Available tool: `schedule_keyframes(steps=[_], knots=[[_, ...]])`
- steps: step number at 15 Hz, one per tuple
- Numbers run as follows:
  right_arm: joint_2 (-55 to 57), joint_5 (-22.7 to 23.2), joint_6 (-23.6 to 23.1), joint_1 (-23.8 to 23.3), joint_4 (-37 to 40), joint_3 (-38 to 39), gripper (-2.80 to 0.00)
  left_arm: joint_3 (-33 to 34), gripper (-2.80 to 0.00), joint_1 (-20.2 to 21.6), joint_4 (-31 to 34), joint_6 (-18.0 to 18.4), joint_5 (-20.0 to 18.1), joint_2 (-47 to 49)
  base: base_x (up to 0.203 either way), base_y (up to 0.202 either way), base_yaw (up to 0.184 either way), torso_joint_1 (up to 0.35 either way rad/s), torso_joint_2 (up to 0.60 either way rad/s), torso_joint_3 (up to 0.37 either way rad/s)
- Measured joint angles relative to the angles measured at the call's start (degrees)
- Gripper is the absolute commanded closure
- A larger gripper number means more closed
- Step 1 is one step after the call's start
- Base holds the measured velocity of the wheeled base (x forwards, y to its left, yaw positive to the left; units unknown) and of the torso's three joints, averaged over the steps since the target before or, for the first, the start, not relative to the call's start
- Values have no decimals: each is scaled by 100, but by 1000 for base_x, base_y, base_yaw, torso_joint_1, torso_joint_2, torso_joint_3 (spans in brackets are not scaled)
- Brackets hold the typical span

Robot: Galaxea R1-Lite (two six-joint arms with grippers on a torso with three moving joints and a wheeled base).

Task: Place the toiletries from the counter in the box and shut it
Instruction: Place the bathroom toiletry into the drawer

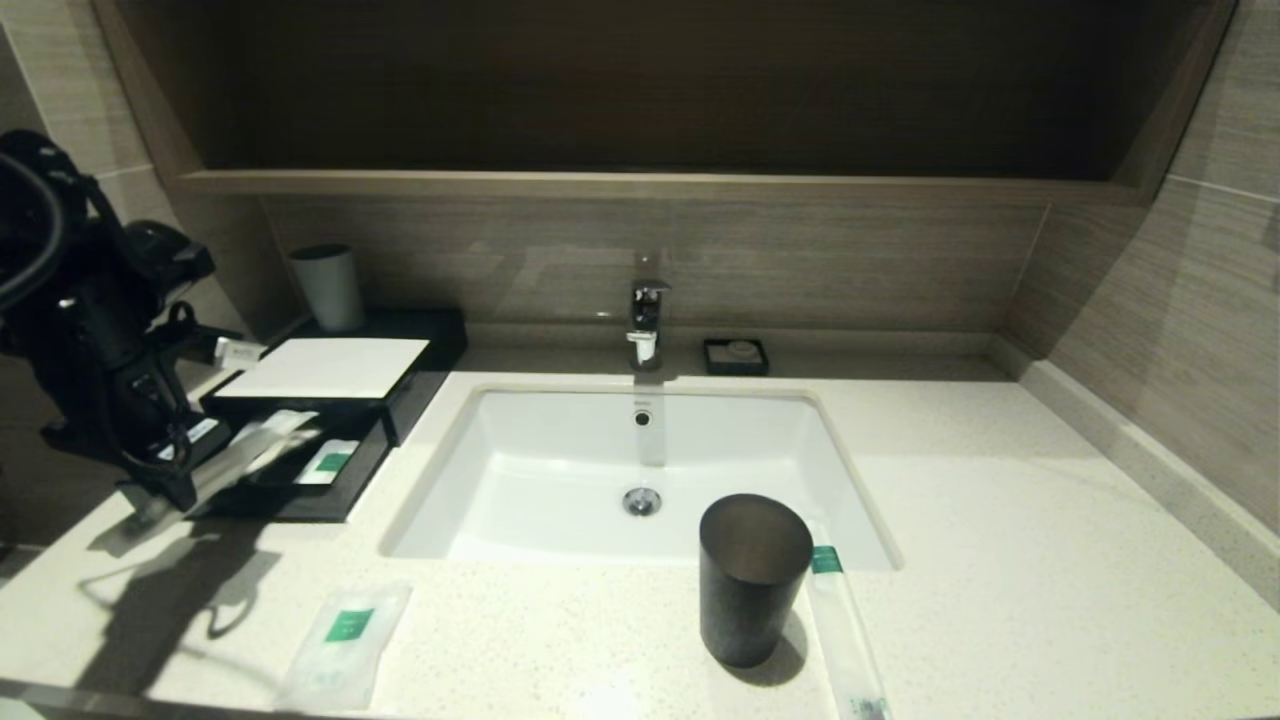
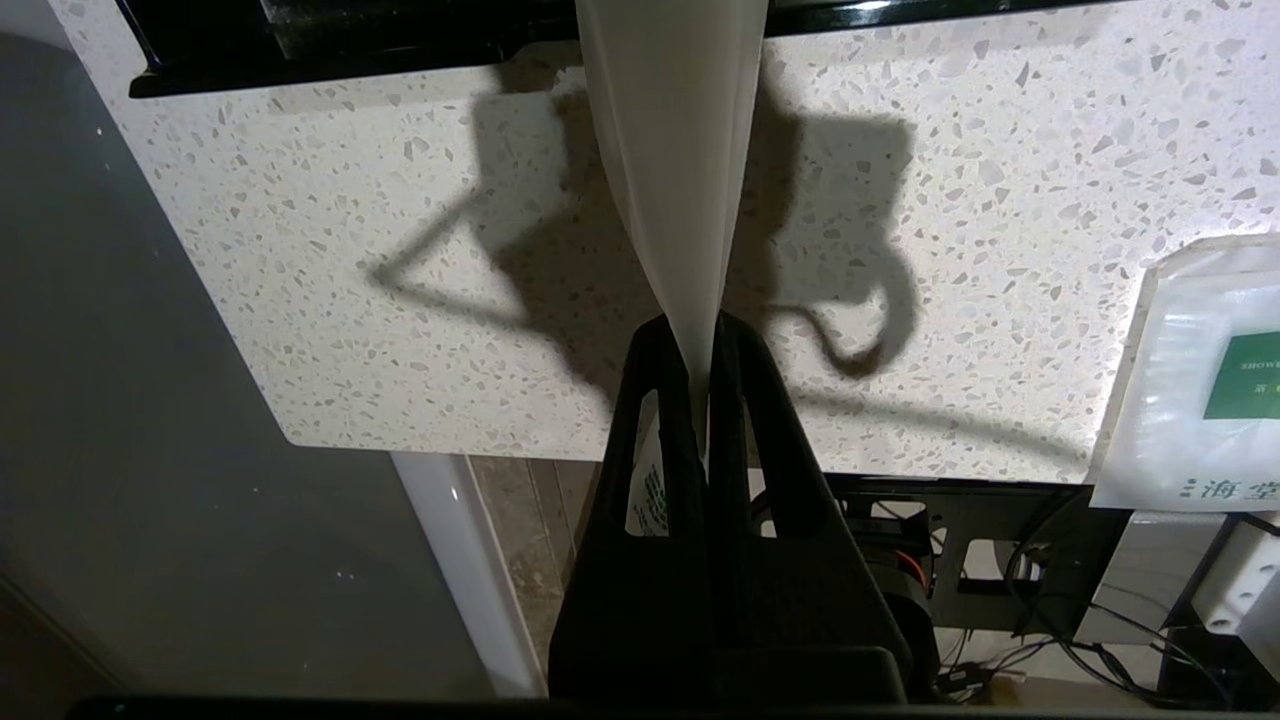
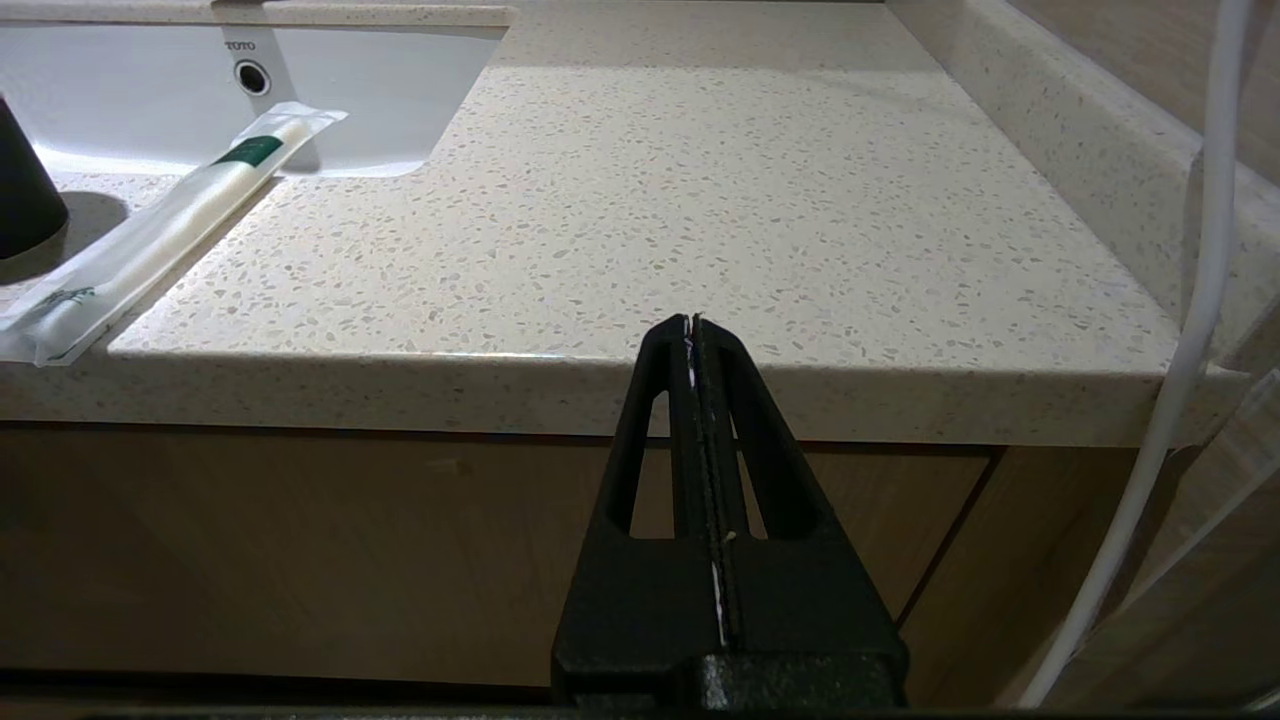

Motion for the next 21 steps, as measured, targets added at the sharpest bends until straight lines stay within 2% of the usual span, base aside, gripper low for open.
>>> schedule_keyframes(steps=[21], knots=[[0,0,-2,0,2,0,0,-55,0,-123,-864,-91,-64,377,0,0,0,0,0,0]])
